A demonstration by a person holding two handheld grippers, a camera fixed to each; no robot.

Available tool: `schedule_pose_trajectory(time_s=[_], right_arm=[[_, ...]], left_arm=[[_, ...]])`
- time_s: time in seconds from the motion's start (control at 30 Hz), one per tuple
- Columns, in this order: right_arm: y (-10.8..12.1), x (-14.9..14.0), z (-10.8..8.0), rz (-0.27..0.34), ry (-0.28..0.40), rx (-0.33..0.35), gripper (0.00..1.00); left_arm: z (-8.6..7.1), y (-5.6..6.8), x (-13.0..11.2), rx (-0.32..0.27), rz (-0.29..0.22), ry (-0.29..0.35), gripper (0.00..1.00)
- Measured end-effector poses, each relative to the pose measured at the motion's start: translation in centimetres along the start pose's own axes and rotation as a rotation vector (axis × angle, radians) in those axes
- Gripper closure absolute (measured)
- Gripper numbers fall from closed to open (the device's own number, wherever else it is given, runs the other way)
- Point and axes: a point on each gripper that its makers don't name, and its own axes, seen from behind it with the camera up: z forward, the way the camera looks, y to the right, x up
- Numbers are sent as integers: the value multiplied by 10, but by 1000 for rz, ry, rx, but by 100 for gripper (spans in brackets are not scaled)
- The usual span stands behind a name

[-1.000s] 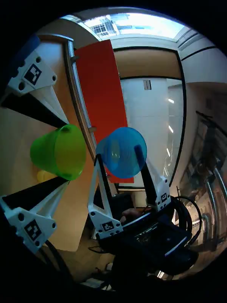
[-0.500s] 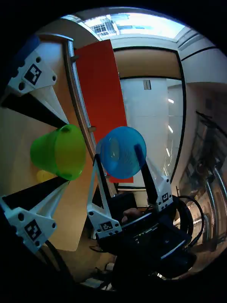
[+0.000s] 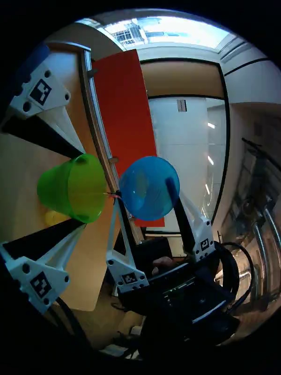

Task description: Pour water

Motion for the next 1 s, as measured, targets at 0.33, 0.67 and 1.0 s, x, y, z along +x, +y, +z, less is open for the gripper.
schedule_pose_trajectory(time_s=[0.33,0.67,1.0], right_arm=[[3,-2,1,-20,-2,-2,12],[6,-3,2,-45,-4,-3,11],[7,-3,2,-66,-5,-5,11]], left_arm=[[1,-1,-1,1,-2,0,13],[0,0,-1,0,-4,1,13],[0,2,0,-1,-3,3,13]])
